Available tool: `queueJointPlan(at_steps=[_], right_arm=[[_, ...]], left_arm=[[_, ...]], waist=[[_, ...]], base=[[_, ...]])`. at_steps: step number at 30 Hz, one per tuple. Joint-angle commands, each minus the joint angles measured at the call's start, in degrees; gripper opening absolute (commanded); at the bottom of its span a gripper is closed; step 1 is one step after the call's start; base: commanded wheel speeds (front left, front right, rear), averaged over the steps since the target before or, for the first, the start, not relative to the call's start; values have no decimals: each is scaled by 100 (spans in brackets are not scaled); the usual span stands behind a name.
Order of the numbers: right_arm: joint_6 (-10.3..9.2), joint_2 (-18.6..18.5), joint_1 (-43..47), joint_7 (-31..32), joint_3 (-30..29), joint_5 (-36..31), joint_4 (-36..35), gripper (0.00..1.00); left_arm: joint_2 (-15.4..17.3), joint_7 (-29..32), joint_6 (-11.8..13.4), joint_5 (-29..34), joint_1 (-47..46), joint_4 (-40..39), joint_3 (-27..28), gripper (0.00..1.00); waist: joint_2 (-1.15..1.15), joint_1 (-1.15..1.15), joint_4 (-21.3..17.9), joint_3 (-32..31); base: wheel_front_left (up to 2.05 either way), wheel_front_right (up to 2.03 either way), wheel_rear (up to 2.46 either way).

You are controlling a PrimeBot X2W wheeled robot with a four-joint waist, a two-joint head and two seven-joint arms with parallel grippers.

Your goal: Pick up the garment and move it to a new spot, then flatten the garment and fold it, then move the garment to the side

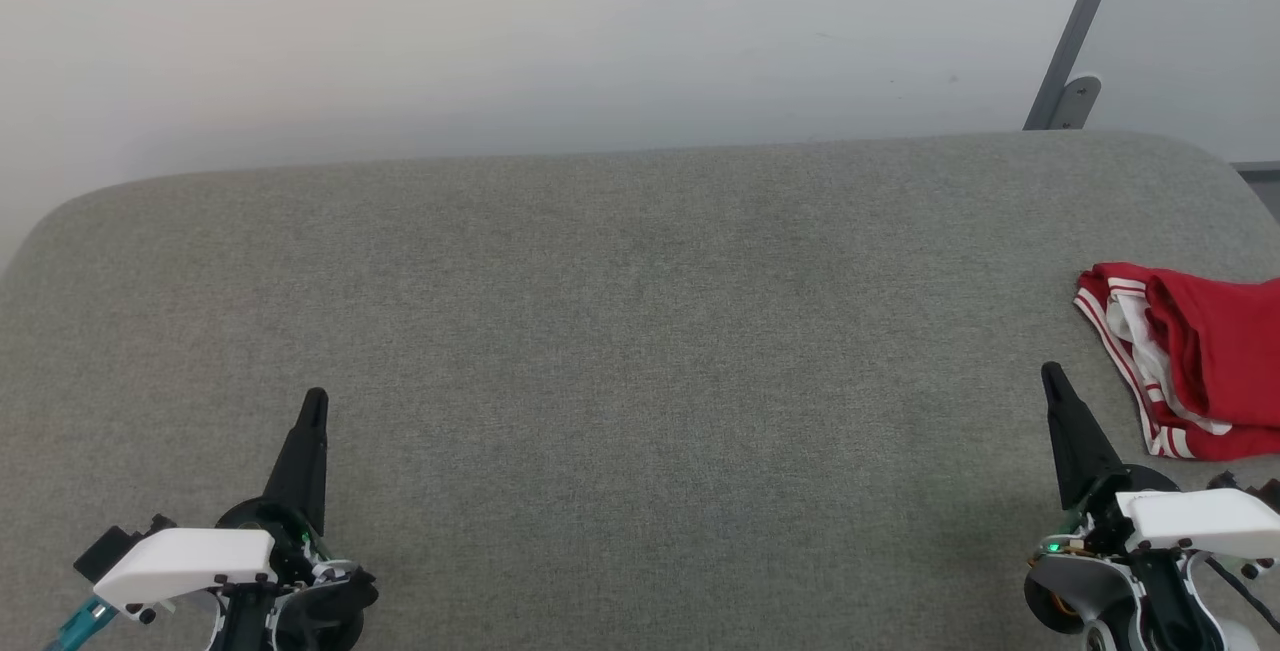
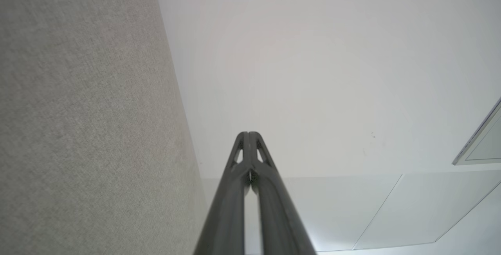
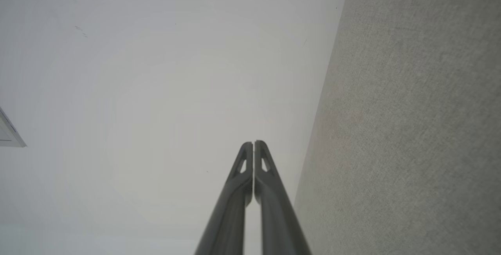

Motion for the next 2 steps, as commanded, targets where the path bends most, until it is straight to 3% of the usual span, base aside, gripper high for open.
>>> queueJointPlan(at_steps=[1, 2], right_arm=[[0, 8, -25, 10, -4, 24, 11, 0], [0, 8, -25, 10, -4, 24, 11, 0]], left_arm=[[0, 21, -31, 0, -68, -1, 20, 0], [0, 21, -31, 1, -68, -1, 20, 0]], waist=[[0, 0, 0, 0], [0, 0, 0, 0]], base=[[0, 0, 0], [0, 0, 0]])
